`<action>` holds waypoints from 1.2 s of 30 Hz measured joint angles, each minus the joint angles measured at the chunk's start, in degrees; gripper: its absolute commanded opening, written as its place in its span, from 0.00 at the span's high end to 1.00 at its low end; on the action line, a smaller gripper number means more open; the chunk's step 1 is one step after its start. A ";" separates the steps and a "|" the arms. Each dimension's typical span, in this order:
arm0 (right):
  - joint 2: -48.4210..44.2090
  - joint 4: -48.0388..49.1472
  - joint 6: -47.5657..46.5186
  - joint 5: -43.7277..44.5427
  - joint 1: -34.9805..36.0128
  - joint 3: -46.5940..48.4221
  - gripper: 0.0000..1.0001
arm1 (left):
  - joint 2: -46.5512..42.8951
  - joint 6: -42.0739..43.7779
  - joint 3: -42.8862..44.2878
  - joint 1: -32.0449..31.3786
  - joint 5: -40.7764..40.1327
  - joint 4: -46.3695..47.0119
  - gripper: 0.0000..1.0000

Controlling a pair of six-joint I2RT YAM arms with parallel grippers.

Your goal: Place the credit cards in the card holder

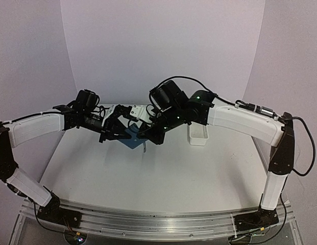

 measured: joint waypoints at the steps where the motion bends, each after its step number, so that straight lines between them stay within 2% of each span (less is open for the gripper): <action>1: 0.17 -0.56 0.25 -0.07 0.00 0.38 0.97 | 0.00 0.09 0.10 -0.06 -0.02 -0.30 1.00; 3: 0.52 -1.20 0.31 -0.56 -0.05 1.02 0.76 | 0.00 -0.72 0.14 -0.08 -0.07 -0.23 1.00; 4: 0.66 -1.35 0.82 -0.72 -0.14 1.26 0.60 | 0.00 -1.94 0.11 -0.08 -0.12 0.10 1.00; 5: 0.74 -1.29 1.67 -0.58 -0.31 1.35 0.49 | 0.00 -4.69 -0.15 0.02 -0.03 0.86 1.00; 8: 0.84 0.66 5.86 -2.46 -2.36 1.56 0.31 | 0.01 -18.40 -3.53 1.23 0.68 9.44 1.00; 10: 0.42 3.56 10.96 -4.53 -4.68 0.21 0.18 | 0.37 -31.37 -7.64 3.03 -0.69 17.80 1.00; 11: -0.10 5.04 14.51 -5.06 -6.11 -1.28 0.15 | 0.78 -37.94 -9.81 3.69 -2.15 21.80 1.00; 14: -2.21 9.17 26.12 -4.93 -11.26 -8.32 0.16 | 3.49 -58.44 -17.21 4.65 -8.05 34.25 1.00; 16: -2.80 10.86 34.34 -3.86 -14.09 -13.17 0.18 | 6.16 -68.82 -21.02 3.73 -11.73 39.71 1.00; 22: -2.57 12.82 52.94 -4.74 -13.68 -24.97 0.29 | 15.23 -89.00 -26.10 -3.21 -20.72 50.75 1.00; 26: -1.58 13.52 60.44 -7.06 -12.68 -25.87 0.40 | 22.16 -97.76 -26.09 -4.87 -24.94 56.57 1.00; 32: 3.54 16.74 66.95 -10.43 -12.65 -26.01 0.46 | 27.46 -106.87 -26.88 -6.91 -29.61 64.22 1.00; 36: 9.05 17.56 68.58 -11.92 -12.76 -26.35 0.62 | 27.67 -107.86 -29.82 -7.74 -32.05 68.14 1.00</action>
